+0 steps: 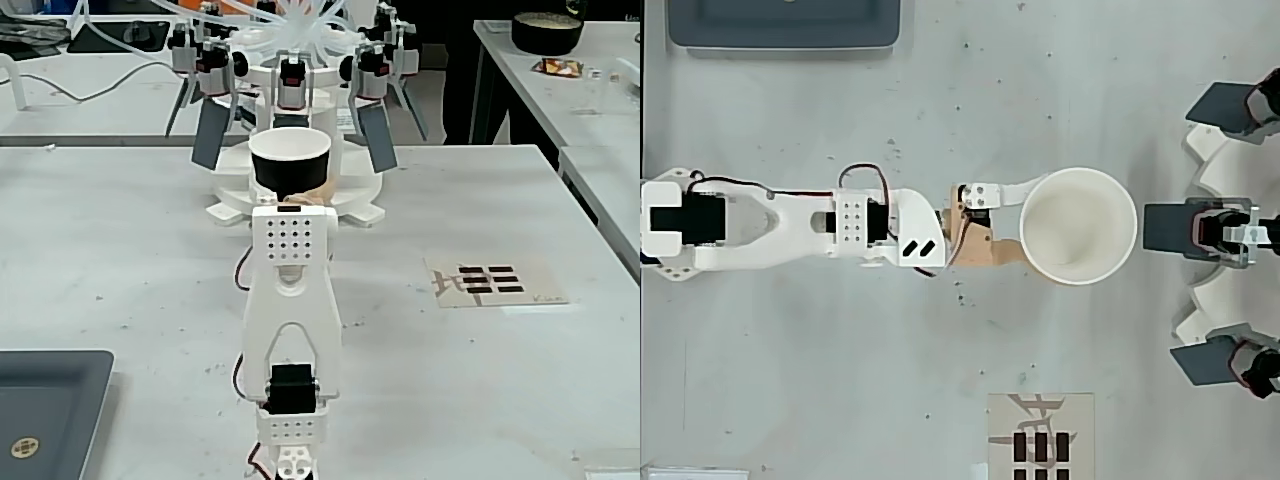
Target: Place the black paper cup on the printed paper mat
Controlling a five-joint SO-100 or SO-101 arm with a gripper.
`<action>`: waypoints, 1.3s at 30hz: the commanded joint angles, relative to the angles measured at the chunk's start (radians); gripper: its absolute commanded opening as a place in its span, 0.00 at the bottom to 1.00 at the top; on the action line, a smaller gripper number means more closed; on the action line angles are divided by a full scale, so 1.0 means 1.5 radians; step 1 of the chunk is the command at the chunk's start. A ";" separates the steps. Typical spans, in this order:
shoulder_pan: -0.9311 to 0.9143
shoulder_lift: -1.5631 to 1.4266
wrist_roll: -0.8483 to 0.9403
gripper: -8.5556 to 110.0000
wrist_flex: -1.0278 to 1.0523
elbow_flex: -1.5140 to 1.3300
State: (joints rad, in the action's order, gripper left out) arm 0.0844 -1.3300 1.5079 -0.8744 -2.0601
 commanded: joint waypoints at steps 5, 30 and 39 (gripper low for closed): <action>-0.030 -0.026 0.045 0.18 -0.001 0.030; -0.030 -0.087 0.020 0.15 -0.001 -0.008; -0.030 -0.163 -0.001 0.15 -0.001 -0.079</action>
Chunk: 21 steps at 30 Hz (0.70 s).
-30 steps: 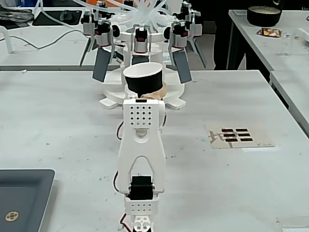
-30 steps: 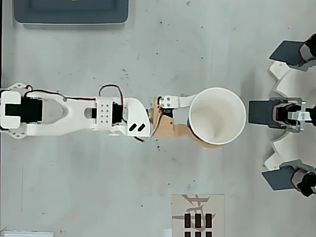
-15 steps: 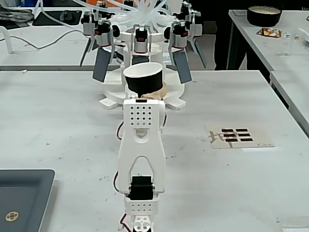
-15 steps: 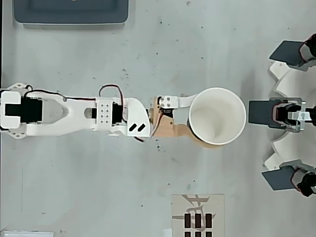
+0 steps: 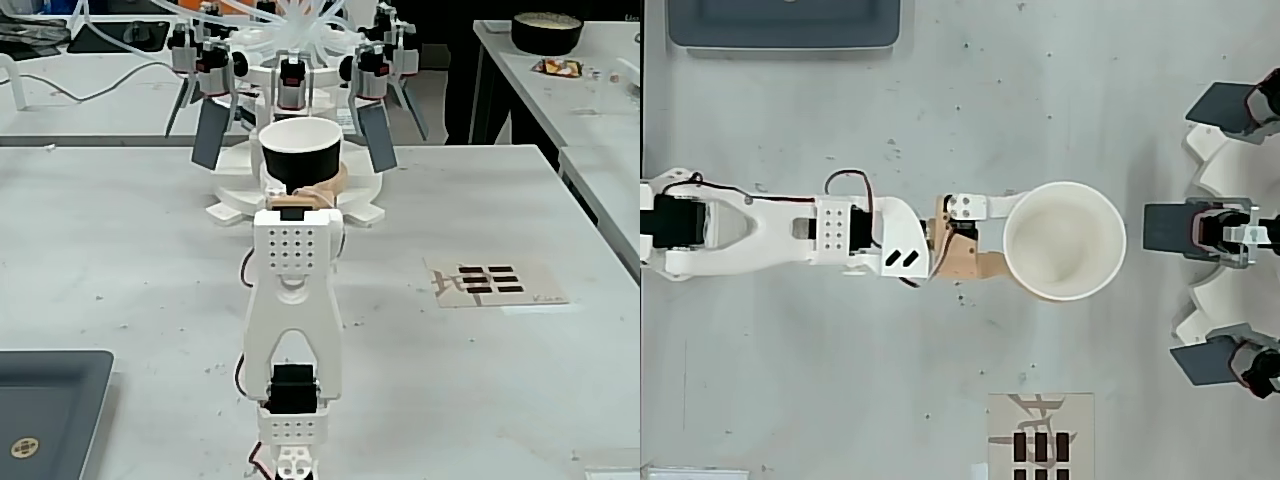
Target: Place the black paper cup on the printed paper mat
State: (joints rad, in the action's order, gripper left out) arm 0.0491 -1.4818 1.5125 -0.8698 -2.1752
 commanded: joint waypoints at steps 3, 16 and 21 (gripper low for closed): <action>-0.006 -0.096 -0.005 0.15 -0.004 -0.042; -0.006 -0.241 -0.014 0.16 -0.053 -0.249; -0.007 -0.294 -0.028 0.16 -0.077 -0.332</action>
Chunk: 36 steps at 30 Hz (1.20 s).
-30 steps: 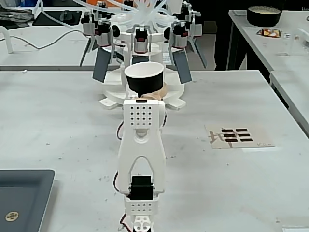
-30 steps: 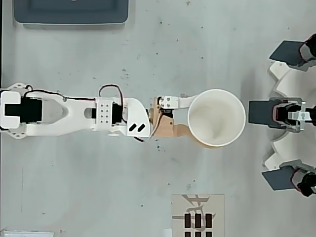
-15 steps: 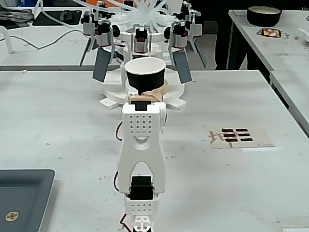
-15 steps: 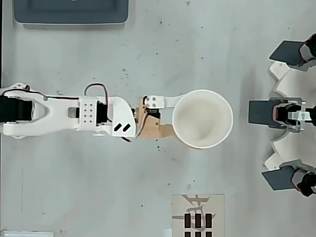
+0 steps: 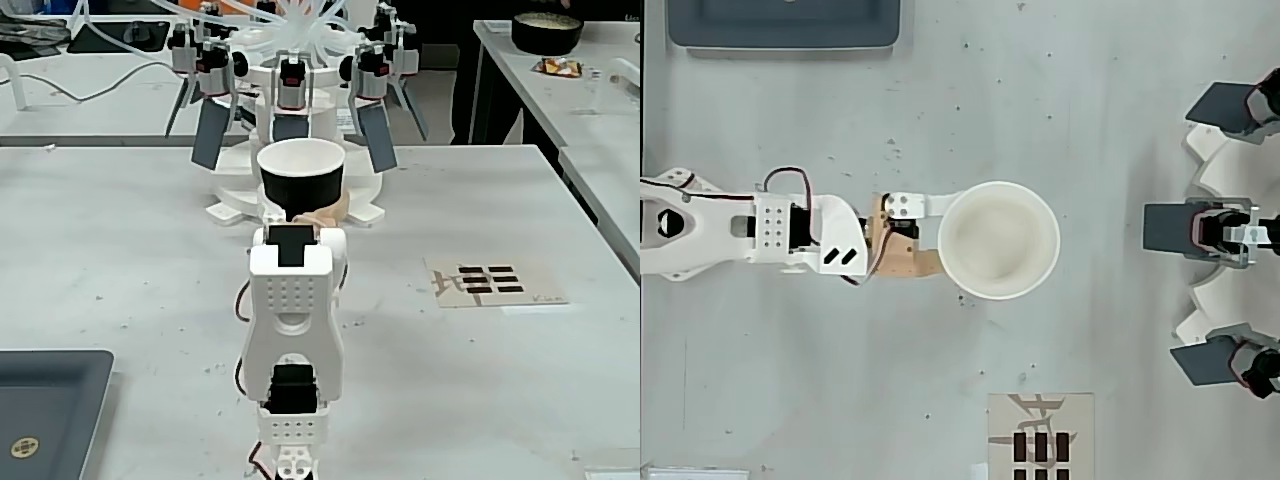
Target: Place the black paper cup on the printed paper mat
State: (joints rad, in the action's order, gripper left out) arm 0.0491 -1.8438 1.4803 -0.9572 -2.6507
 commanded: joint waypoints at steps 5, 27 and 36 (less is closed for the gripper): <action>-0.009 -0.102 -0.013 0.16 -0.038 -0.088; -0.196 -0.065 -0.022 0.16 -0.126 -0.133; -0.278 0.035 -0.027 0.16 -0.129 -0.034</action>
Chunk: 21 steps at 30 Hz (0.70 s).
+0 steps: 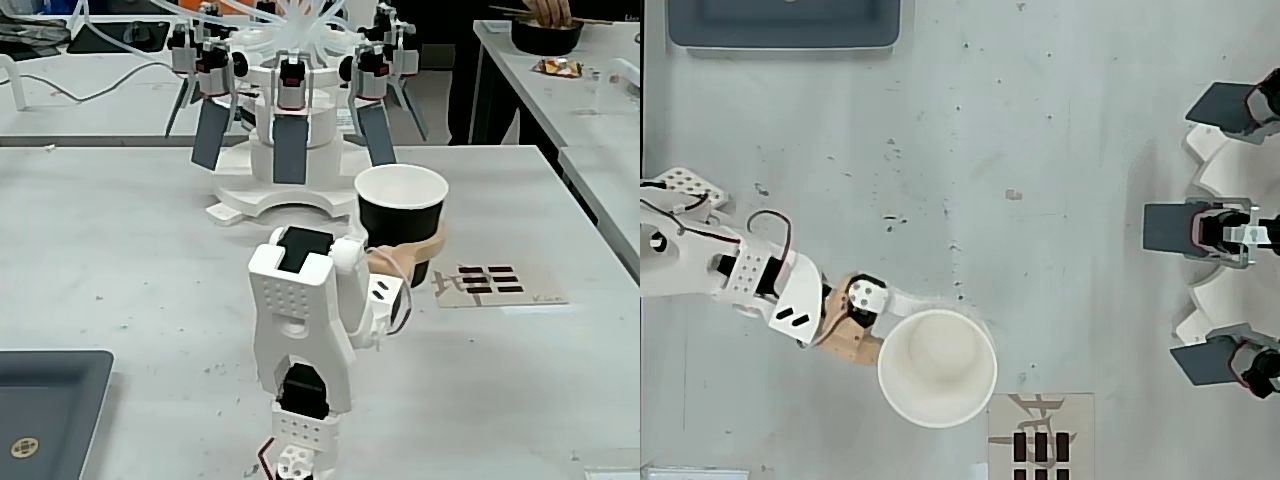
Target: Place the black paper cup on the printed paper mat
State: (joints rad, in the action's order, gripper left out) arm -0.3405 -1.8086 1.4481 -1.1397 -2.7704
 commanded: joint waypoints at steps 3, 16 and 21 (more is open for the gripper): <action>-0.036 0.044 -0.006 0.16 0.008 0.091; -0.091 0.220 -0.013 0.16 0.061 0.321; -0.101 0.286 -0.014 0.16 0.065 0.394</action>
State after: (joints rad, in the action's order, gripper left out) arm -0.4755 -1.3929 1.4312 -1.0431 -2.2534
